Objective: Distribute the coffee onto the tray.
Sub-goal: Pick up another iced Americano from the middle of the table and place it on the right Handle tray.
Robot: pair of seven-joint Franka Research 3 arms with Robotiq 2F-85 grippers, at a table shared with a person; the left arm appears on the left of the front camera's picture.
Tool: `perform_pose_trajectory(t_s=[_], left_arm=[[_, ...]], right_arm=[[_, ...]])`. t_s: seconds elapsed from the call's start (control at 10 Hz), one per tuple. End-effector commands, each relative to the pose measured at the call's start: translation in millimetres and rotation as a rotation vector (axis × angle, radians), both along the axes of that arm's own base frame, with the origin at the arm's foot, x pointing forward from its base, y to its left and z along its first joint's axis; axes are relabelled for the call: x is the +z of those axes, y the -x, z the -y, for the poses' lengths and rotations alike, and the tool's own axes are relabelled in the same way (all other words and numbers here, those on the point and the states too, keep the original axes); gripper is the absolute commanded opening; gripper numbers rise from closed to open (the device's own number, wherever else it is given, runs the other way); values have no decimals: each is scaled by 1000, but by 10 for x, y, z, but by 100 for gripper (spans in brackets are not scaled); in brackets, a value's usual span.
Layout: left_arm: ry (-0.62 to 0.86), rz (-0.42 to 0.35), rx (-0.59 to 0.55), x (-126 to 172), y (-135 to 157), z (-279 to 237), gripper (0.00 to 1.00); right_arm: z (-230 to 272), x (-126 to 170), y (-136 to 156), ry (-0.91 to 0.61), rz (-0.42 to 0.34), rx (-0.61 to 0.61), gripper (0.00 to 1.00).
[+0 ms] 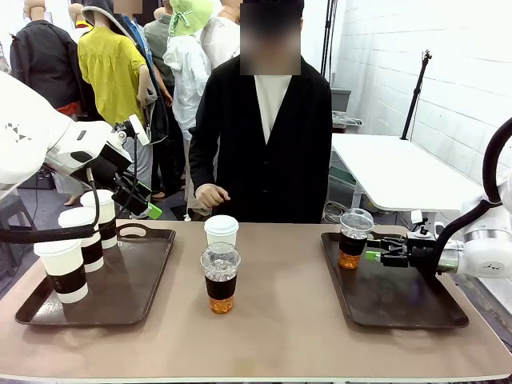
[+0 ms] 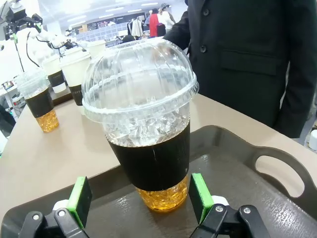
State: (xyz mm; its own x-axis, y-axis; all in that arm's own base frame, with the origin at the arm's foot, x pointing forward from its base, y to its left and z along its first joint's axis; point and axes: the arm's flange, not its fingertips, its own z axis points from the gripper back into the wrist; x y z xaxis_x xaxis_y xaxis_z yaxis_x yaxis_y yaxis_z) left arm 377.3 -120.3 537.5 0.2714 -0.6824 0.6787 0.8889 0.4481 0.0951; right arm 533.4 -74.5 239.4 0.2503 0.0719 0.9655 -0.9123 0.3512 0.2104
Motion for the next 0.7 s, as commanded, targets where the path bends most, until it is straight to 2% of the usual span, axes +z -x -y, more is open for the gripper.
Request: perform_pose_trajectory(t_s=[0.0, 0.6], left_arm=[[-1, -2, -9, -4, -7, -23, 100], [-1, -2, -9, -4, -7, -23, 100]], right_arm=[[50, 41, 107, 9, 4, -11, 100], [-114, 134, 674, 2, -1, 4, 100]])
